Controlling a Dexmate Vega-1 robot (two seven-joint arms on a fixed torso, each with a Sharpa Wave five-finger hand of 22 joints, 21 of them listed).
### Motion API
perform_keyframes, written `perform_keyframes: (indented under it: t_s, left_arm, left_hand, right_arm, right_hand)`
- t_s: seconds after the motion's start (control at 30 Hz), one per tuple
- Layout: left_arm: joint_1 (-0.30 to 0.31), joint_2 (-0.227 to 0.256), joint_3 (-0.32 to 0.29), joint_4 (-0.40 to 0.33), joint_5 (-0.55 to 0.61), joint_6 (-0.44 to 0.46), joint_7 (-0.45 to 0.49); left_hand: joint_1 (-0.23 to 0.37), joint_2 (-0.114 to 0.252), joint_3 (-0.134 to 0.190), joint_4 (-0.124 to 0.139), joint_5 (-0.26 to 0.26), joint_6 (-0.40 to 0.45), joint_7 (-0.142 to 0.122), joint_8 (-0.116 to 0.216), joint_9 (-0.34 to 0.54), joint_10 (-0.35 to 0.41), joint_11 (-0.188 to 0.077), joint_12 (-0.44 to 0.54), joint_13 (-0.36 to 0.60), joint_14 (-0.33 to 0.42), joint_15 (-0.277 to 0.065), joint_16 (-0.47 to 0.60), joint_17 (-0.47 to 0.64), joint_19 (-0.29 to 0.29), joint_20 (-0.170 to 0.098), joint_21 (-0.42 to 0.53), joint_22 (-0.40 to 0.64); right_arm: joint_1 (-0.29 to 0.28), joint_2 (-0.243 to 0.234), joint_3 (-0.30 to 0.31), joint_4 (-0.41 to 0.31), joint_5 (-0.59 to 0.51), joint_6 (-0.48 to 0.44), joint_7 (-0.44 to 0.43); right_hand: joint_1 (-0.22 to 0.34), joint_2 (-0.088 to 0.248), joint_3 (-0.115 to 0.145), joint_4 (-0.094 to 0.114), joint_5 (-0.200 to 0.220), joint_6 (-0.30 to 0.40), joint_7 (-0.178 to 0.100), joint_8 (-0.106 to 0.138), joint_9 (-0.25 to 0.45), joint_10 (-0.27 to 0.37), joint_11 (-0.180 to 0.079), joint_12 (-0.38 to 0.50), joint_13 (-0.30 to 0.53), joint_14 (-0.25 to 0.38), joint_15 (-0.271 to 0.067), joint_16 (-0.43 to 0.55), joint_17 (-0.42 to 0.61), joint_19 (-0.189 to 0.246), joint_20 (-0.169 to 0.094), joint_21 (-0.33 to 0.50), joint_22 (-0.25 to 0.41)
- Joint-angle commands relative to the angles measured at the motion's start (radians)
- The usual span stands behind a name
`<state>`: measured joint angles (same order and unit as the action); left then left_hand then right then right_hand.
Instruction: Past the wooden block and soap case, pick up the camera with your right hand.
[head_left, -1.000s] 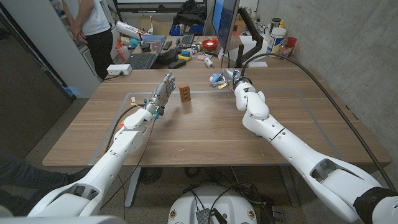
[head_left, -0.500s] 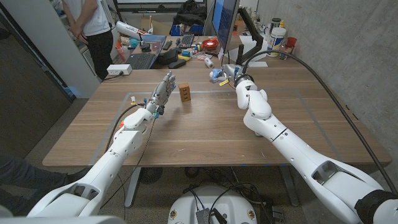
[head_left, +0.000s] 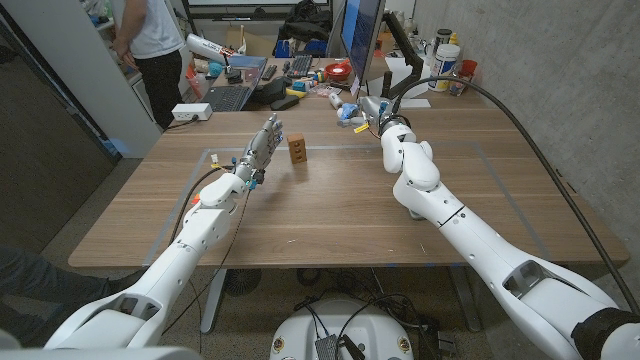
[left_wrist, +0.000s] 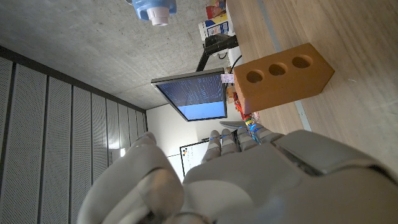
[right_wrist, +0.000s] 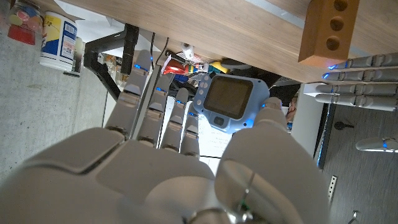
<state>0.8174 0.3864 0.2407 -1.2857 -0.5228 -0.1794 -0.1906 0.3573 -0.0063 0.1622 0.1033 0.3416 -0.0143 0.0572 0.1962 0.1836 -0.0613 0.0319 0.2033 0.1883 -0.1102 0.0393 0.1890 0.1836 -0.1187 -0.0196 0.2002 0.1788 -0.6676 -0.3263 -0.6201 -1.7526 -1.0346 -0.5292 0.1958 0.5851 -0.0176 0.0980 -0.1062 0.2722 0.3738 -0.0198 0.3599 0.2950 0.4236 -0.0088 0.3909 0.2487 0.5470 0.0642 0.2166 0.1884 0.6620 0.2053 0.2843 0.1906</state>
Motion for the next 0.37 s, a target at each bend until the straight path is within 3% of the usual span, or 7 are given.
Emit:
perform_keyframes:
  t_s: [0.03,0.37]
  left_arm:
    - [-0.001,-0.002,-0.001,0.005,-0.003,-0.007,-0.004]
    - [-0.017,-0.008,0.003,0.027,-0.002,-0.011,-0.016]
  left_hand:
    - [0.003,0.008,-0.004,-0.004,0.008,0.006,0.002,0.001,0.003,-0.007,0.001,0.002,0.003,-0.007,0.002,0.0,0.001,-0.009,-0.004,0.003,0.004]
    - [0.004,0.009,-0.006,-0.004,0.008,0.005,0.001,0.0,0.003,-0.008,0.001,0.002,0.003,-0.007,0.003,0.0,0.002,-0.009,-0.005,0.003,0.004]
  right_arm:
    - [-0.007,0.005,0.007,-0.018,-0.01,0.002,0.001]
    - [-0.007,0.01,0.01,-0.012,-0.016,-0.006,0.008]
  right_hand:
    - [0.002,0.011,0.002,0.005,-0.006,0.078,-0.068,0.004,0.006,0.01,0.006,0.006,0.006,0.009,-0.001,-0.002,0.002,0.005,-0.001,-0.001,0.002]
    - [0.003,0.013,0.001,0.005,-0.01,0.076,-0.068,0.004,0.01,0.007,0.006,0.005,0.007,0.011,-0.001,-0.004,0.002,0.006,-0.002,-0.003,0.002]
